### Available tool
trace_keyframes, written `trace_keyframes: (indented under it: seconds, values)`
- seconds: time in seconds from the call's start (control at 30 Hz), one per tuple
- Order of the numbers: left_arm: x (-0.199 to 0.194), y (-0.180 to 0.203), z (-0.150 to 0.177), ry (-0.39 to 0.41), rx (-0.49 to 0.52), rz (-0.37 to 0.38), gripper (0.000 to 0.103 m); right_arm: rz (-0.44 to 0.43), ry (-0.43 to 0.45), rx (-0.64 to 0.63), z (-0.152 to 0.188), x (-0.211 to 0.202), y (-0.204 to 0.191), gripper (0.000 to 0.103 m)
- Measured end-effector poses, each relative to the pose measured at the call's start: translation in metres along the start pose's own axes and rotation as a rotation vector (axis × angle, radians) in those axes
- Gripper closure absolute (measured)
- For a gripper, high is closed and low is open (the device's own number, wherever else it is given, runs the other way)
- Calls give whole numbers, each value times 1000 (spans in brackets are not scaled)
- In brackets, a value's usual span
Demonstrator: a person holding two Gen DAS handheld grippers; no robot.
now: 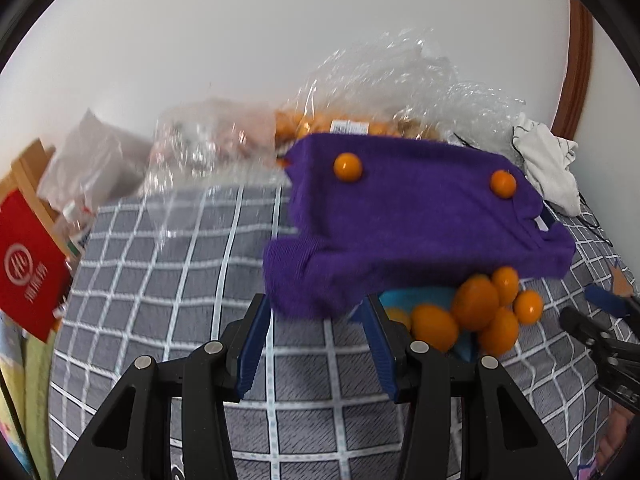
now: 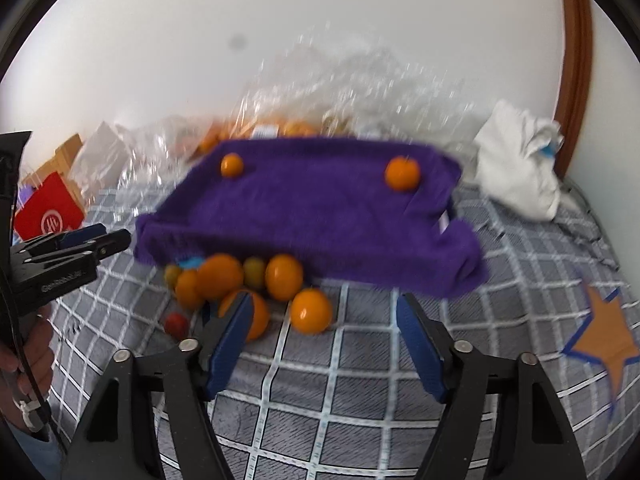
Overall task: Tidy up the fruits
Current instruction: 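Withdraw both open tools back toward the fruit row, then grasp another large orange with the right tool while the left tool grasps the yellow-green fruit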
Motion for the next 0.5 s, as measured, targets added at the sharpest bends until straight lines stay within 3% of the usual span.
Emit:
trace_keyframes:
  seconds: [0.1, 0.4, 0.47, 0.5]
  values:
    - [1, -6, 9, -4, -19, 31, 58, 24, -39, -33, 9, 16, 0, 48]
    - [10, -7, 20, -48, -36, 84, 58, 16, -90, -42, 14, 54, -5, 49]
    - [12, -3, 21, -52, -34, 93, 58, 32, -71, -59, 15, 56, -7, 56]
    - [12, 0, 21, -52, -30, 96, 58, 28, -70, -66, 15, 55, -7, 69]
Point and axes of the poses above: each gripper's, at about its wrist camera, not at the fingertips, and x roughly the way its jaws point, y to its right, z to its underside, the point moved 5 cm from there along x, roughly the way its jaws point, and after that the axes turned 5 degrees about y, right-handed, at the moved point
